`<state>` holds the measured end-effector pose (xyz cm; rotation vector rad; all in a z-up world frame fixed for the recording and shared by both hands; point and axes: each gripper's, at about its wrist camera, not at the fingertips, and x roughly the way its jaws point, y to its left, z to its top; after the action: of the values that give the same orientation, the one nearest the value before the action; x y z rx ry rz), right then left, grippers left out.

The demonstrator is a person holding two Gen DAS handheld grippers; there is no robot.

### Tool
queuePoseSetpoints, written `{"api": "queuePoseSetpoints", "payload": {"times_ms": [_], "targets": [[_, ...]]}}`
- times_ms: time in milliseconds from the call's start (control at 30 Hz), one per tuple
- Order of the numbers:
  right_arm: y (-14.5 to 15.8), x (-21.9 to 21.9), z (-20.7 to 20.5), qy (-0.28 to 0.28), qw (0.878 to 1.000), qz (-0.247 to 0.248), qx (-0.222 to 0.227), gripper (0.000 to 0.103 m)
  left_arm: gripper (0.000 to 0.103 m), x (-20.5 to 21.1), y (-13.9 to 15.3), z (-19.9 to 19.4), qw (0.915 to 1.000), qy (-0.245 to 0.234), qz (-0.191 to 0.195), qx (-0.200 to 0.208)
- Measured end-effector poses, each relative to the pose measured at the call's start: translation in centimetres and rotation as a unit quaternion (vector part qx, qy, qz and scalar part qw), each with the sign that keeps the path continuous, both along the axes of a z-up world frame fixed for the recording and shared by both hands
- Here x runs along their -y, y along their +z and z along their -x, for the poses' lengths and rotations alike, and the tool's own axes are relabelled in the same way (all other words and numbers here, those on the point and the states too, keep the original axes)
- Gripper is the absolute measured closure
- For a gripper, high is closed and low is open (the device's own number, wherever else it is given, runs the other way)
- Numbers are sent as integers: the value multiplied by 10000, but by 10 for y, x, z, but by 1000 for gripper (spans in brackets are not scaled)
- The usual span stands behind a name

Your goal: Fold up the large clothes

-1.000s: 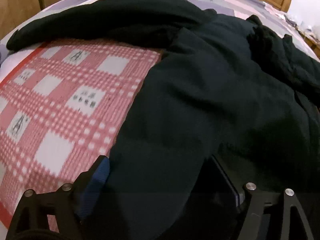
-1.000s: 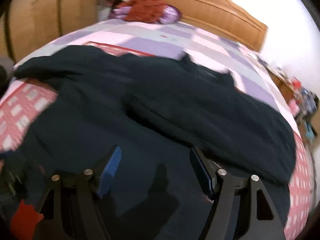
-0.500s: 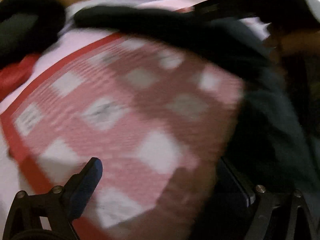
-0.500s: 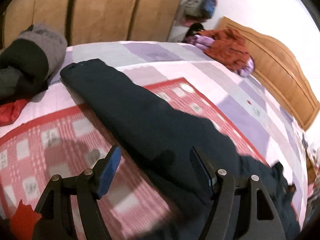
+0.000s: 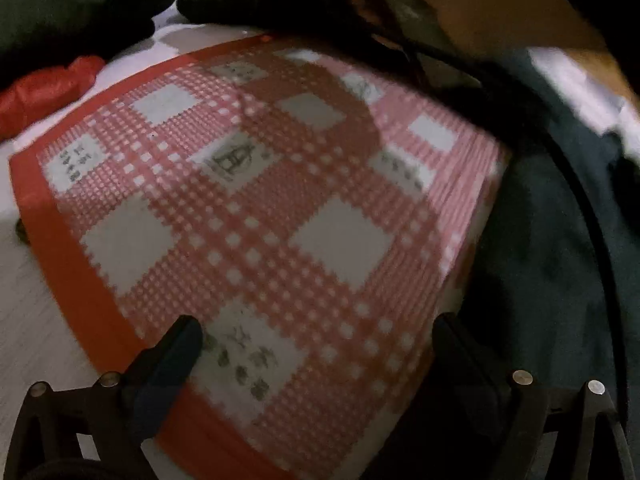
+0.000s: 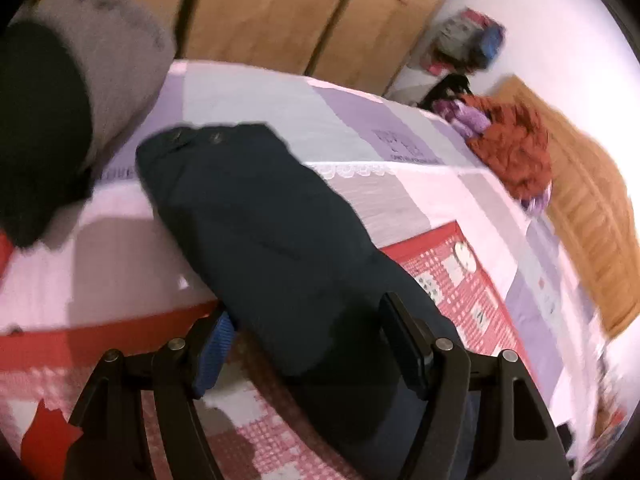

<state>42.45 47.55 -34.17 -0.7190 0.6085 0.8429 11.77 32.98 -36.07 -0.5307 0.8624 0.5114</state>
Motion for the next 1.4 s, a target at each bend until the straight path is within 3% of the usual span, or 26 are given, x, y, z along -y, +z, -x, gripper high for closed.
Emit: {"api": "queuePoseSetpoints", "payload": {"times_ms": [100,233,367,400,467,533,633,733,867,1000,1067,1100,1167,1267,1333,1400], "targets": [[24,54,-7,-469,9976,-487,-138,29,8,-29,6,-5,9995,141,271,129],[48,184,-30,-1981,9769,-726,343,29,8,-65,21,-21,9987,241,283,347],[36,346,-64,-3860,9197,58,712,29,7,-108,36,-57,9985,77,114,522],[31,373,-67,-4114,9083,227,728,29,7,-121,38,-71,9985,13,86,540],[14,449,-69,-4788,8728,631,707,29,7,-150,41,-98,9980,-62,127,612],[-2,504,-67,-5219,8467,884,541,29,7,-183,42,-130,9976,-132,214,642],[-22,564,-59,-5584,8239,952,183,29,7,-217,43,-167,9983,-101,207,540],[-28,593,-43,-5657,8230,517,13,29,6,-244,27,-197,9981,-39,508,347],[-38,596,-28,-5519,8325,458,182,29,4,-268,5,-214,9951,378,878,255],[-46,604,-28,-5526,8331,233,113,29,4,-281,7,-213,9829,1098,1317,670],[-47,611,-26,-5517,8341,33,15,29,4,-277,13,-213,9755,1101,1666,922],[-48,613,-27,-5512,8343,-64,-42,29,4,-268,20,-215,9733,869,1794,1138],[-49,614,-28,-5513,8340,-200,-124,29,4,-248,31,-225,9847,547,1347,961],[-51,610,-24,-5512,8341,-184,-78,29,4,-230,25,-241,9923,251,1019,657],[-52,608,-22,-5508,8344,-211,-82,29,4,-240,12,-251,9927,550,1036,287],[-52,611,-21,-5501,8345,-304,-113,29,4,-262,-7,-254,9850,933,1435,234]]}}
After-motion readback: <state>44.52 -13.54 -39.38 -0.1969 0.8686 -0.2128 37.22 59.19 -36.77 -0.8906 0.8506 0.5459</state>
